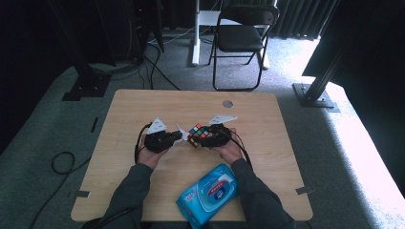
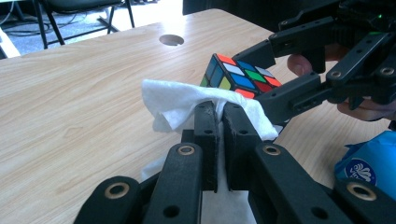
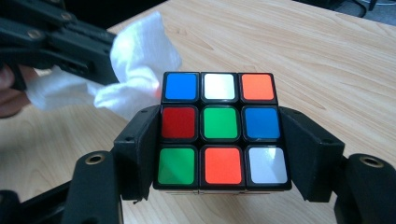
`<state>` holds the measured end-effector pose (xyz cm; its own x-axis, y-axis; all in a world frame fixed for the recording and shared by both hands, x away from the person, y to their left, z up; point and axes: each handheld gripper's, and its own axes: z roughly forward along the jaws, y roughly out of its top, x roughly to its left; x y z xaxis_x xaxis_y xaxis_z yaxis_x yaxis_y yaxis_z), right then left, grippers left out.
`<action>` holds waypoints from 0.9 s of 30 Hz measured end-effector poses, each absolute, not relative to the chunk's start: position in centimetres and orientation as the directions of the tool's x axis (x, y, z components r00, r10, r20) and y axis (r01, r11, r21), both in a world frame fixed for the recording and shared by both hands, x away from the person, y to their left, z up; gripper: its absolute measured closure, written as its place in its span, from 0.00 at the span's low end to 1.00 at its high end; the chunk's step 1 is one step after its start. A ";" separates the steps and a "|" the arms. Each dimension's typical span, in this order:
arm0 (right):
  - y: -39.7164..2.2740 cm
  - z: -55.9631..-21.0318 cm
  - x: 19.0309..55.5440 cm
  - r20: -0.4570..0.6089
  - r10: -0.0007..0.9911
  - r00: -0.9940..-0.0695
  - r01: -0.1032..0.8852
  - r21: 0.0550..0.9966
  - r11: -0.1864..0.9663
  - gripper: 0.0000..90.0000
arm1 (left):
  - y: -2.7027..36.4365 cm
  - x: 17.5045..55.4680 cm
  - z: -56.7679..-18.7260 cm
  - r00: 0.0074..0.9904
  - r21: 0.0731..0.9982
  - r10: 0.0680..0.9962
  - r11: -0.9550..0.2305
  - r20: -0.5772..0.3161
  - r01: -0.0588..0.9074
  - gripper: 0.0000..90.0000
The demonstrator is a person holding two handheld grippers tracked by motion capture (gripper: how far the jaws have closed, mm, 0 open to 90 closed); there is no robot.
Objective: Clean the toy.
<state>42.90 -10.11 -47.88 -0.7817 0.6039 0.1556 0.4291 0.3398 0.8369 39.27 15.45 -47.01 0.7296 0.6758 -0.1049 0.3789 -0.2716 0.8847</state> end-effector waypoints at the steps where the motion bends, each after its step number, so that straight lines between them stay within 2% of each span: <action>1: -10.0 -47.9 42.9 0.149 0.605 -0.782 0.427 0.835 0.347 0.38 | 15.5 39.3 -47.0 0.729 0.885 0.676 -0.271 -0.106 0.379 0.95; 27: -9.7 -48.8 43.4 0.082 0.643 -0.761 0.437 0.798 0.416 0.38 | 16.1 39.0 -47.8 0.719 0.877 0.684 -0.264 -0.122 0.401 0.95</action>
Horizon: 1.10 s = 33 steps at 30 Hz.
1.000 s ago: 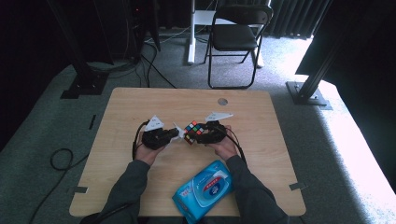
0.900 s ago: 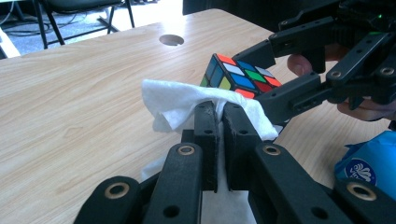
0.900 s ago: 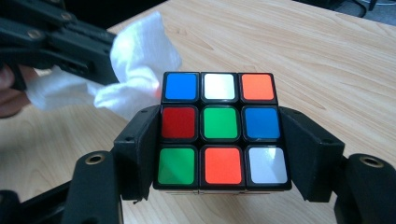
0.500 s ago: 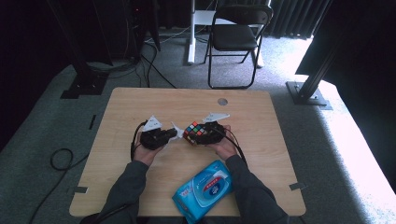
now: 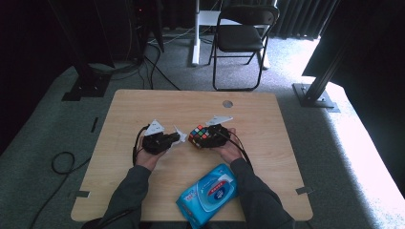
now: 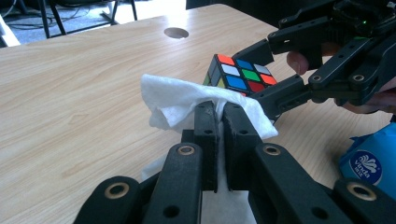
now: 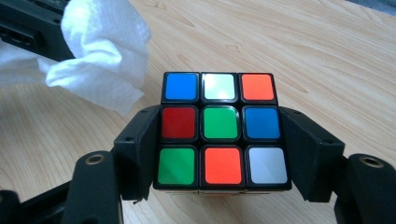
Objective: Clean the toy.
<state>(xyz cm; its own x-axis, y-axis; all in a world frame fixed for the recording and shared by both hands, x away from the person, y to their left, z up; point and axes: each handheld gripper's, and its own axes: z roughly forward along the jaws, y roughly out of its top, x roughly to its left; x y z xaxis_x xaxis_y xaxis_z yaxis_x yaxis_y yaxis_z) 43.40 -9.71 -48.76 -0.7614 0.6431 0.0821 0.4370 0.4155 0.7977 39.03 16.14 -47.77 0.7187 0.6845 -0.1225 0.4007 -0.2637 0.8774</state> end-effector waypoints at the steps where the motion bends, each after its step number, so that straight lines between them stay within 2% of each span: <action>1: -9.6 -48.8 43.4 0.073 0.644 -0.762 0.435 0.794 0.425 0.38 | 16.1 39.0 -47.8 0.719 0.877 0.684 -0.265 -0.122 0.401 0.95; 18: -9.2 -49.6 43.6 0.023 0.651 -0.758 0.432 0.766 0.476 0.38 | 16.0 38.9 -48.4 0.720 0.870 0.682 -0.271 -0.128 0.412 0.95; 33: -9.1 -50.0 43.8 0.023 0.653 -0.757 0.439 0.758 0.482 0.38 | 16.4 39.0 -49.0 0.707 0.861 0.694 -0.271 -0.135 0.430 0.95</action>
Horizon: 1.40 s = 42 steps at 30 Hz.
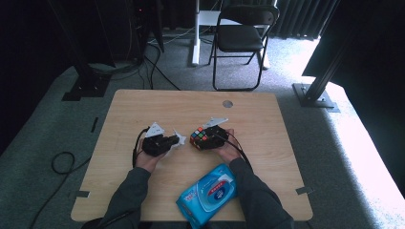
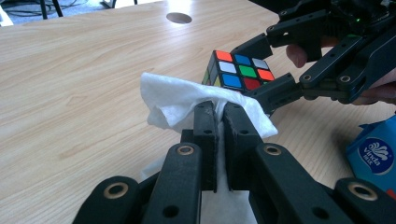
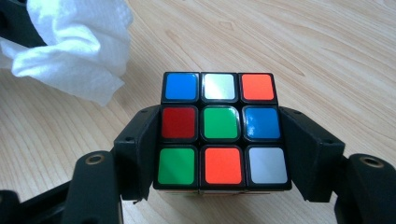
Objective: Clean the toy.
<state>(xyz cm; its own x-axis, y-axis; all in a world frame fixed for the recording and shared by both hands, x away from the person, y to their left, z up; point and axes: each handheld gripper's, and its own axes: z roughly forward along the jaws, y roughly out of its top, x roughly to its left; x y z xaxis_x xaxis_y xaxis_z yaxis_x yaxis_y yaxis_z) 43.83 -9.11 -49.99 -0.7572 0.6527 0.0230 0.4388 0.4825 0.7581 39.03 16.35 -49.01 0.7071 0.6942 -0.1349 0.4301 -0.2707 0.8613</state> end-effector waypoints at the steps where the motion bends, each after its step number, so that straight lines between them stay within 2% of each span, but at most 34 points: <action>1: -9.1 -50.0 43.9 0.023 0.652 -0.757 0.439 0.757 0.483 0.38 | 16.4 39.0 -49.0 0.706 0.860 0.695 -0.272 -0.134 0.431 0.95; 27: -9.1 -50.9 44.0 0.023 0.656 -0.755 0.453 0.742 0.495 0.38 | 17.0 39.2 -50.8 0.665 0.830 0.738 -0.298 -0.112 0.472 0.94; 33: -9.1 -50.9 44.0 0.024 0.655 -0.756 0.452 0.743 0.494 0.38 | 17.2 39.2 -51.1 0.654 0.822 0.751 -0.314 -0.092 0.476 0.93; 34: -9.1 -50.9 44.0 0.023 0.654 -0.756 0.451 0.742 0.496 0.38 | 17.2 39.1 -51.2 0.638 0.818 0.768 -0.330 -0.058 0.472 0.93; 37: -9.2 -50.9 44.0 0.027 0.650 -0.760 0.451 0.742 0.497 0.38 | 17.2 39.1 -51.4 0.625 0.809 0.780 -0.346 -0.033 0.475 0.92; 42: -9.2 -50.9 44.1 0.031 0.650 -0.759 0.452 0.744 0.492 0.37 | 17.3 39.2 -51.7 0.612 0.800 0.791 -0.354 -0.021 0.484 0.92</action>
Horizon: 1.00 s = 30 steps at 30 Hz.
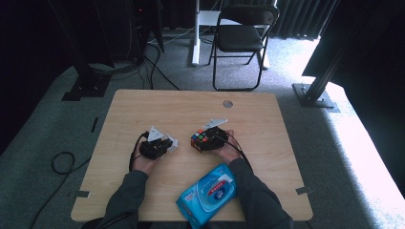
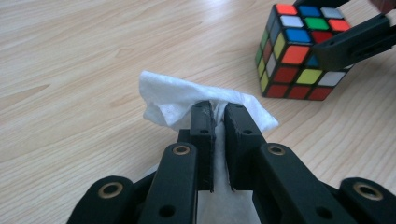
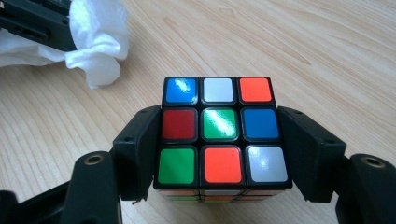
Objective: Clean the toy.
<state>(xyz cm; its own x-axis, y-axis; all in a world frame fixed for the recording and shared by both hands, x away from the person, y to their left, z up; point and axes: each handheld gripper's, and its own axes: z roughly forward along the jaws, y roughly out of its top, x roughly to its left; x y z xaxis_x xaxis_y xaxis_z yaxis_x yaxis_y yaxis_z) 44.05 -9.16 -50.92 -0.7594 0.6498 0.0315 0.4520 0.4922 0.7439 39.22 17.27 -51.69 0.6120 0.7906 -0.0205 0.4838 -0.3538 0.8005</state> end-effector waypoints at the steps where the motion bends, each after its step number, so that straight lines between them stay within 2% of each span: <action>1: -9.2 -50.9 44.0 0.032 0.649 -0.760 0.451 0.745 0.492 0.37 | 17.3 39.2 -51.8 0.608 0.799 0.793 -0.353 -0.020 0.487 0.91; 9: -9.5 -50.4 44.0 0.059 0.639 -0.767 0.444 0.768 0.462 0.34 | 17.4 39.4 -52.3 0.576 0.778 0.817 -0.371 0.014 0.507 0.88; 14: -9.6 -50.2 43.9 0.058 0.641 -0.766 0.438 0.777 0.452 0.34 | 17.4 39.7 -52.9 0.545 0.751 0.838 -0.380 0.032 0.540 0.77; 17: -9.7 -50.1 43.9 0.063 0.641 -0.765 0.437 0.781 0.446 0.34 | 17.6 40.0 -53.2 0.530 0.745 0.848 -0.359 0.009 0.562 0.65; 22: -9.9 -49.8 43.9 0.066 0.643 -0.763 0.434 0.790 0.433 0.34 | 17.9 39.9 -53.0 0.538 0.763 0.843 -0.334 -0.021 0.554 0.53; 30: -10.3 -49.3 43.9 0.068 0.658 -0.750 0.428 0.809 0.404 0.34 | 17.6 39.3 -51.8 0.565 0.798 0.825 -0.326 -0.022 0.507 0.49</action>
<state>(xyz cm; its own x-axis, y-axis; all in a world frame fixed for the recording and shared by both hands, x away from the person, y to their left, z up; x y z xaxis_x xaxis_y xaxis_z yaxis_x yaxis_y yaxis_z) 43.92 -10.31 -49.35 -0.7497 0.6583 0.0678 0.4276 0.4036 0.8089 39.28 17.62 -51.84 0.5653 0.8246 -0.0223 0.5069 -0.3259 0.7981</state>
